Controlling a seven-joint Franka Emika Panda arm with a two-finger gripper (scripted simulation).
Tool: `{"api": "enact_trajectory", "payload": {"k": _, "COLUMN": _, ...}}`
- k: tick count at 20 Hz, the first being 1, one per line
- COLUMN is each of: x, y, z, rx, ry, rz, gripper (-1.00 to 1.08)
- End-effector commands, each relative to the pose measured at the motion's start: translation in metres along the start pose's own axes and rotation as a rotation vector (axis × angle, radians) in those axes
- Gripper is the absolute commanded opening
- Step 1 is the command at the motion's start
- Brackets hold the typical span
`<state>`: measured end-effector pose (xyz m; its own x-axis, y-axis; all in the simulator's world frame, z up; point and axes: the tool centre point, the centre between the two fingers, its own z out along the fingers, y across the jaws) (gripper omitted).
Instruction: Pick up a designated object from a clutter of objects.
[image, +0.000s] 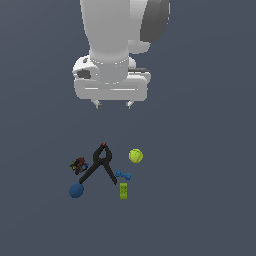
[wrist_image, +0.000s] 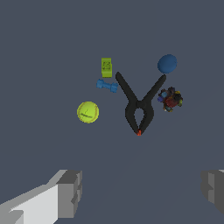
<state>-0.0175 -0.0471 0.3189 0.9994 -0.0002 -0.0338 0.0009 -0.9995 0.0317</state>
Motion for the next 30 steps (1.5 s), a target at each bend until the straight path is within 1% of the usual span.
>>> {"api": "enact_trajectory", "payload": {"k": 1, "x": 0.001, "y": 0.0, "z": 0.001, "rx": 0.0, "ry": -0.001, "rz": 0.0, "gripper": 1.0}}
{"api": "enact_trajectory", "payload": {"k": 6, "x": 0.01, "y": 0.004, "z": 0.004, "rx": 0.003, "ry": 0.0, "rz": 0.013, "gripper": 1.0}}
{"api": "enact_trajectory", "payload": {"k": 12, "x": 0.033, "y": 0.015, "z": 0.015, "rx": 0.011, "ry": 0.002, "rz": 0.044, "gripper": 1.0}}
{"api": "enact_trajectory", "payload": {"k": 20, "x": 0.081, "y": 0.042, "z": 0.046, "rx": 0.023, "ry": 0.007, "rz": 0.112, "gripper": 1.0}}
{"api": "enact_trajectory", "payload": {"k": 30, "x": 0.139, "y": 0.086, "z": 0.107, "rx": 0.034, "ry": 0.015, "rz": 0.209, "gripper": 1.0}}
